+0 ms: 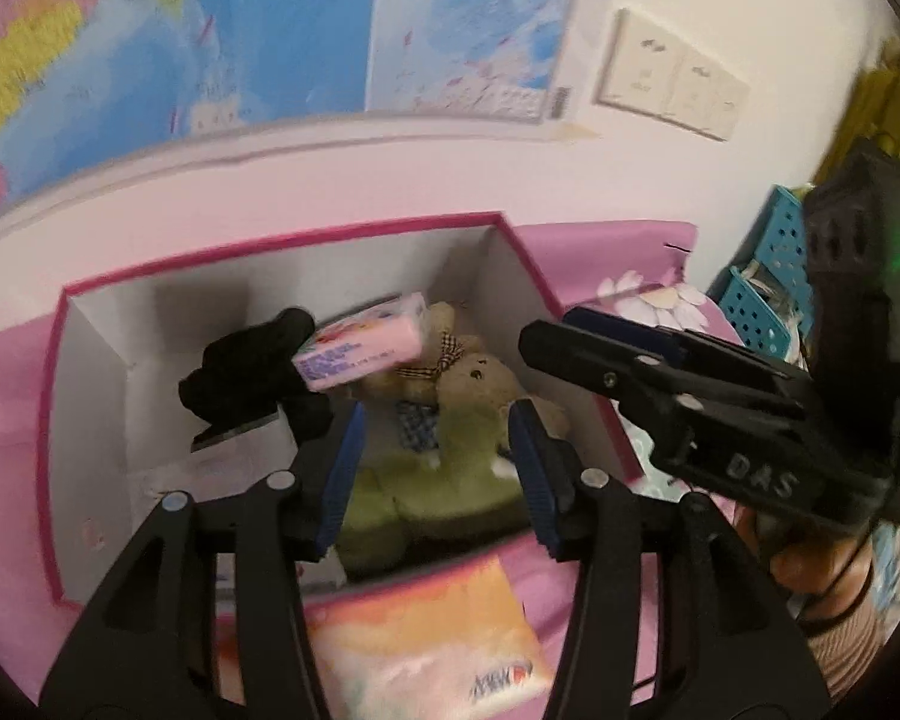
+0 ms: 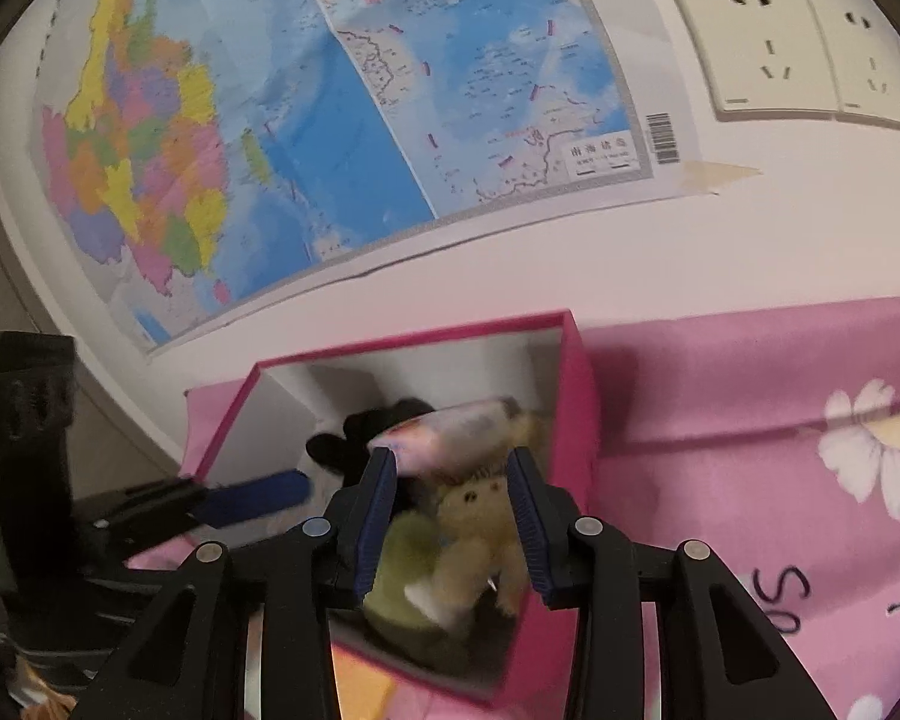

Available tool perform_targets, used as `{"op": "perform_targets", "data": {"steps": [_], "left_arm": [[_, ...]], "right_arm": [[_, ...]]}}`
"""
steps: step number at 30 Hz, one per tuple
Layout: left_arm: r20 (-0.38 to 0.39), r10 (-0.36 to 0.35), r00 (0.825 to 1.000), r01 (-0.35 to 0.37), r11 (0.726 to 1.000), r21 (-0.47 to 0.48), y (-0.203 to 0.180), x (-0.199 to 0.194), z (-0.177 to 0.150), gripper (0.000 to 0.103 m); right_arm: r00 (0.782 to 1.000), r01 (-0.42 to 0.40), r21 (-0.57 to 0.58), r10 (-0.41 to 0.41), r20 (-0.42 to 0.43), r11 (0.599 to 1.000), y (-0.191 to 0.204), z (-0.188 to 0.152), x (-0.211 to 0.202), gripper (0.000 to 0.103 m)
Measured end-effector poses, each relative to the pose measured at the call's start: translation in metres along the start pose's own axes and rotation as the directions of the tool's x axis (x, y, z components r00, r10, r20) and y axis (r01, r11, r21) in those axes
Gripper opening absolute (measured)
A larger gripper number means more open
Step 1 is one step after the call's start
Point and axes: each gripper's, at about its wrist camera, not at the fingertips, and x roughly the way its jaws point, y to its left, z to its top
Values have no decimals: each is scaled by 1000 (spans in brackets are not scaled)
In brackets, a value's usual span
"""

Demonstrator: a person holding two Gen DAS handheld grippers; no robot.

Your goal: Organize soft objects

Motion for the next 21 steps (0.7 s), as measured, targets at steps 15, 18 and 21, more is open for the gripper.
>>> {"op": "perform_targets", "data": {"steps": [15, 18, 21], "left_arm": [[168, 6, 986, -1, 1000, -32, 57, -130, -86, 61], [143, 54, 988, -41, 994, -98, 85, -137, -109, 61], [105, 85, 991, -69, 987, -143, 104, -138, -135, 61]], "right_arm": [[969, -242, -163, 232, -79, 956, 73, -77, -71, 43], [949, -302, -186, 277, -150, 935, 92, -100, -67, 44], [928, -342, -189, 299, -223, 921, 106, -122, -58, 45]]}}
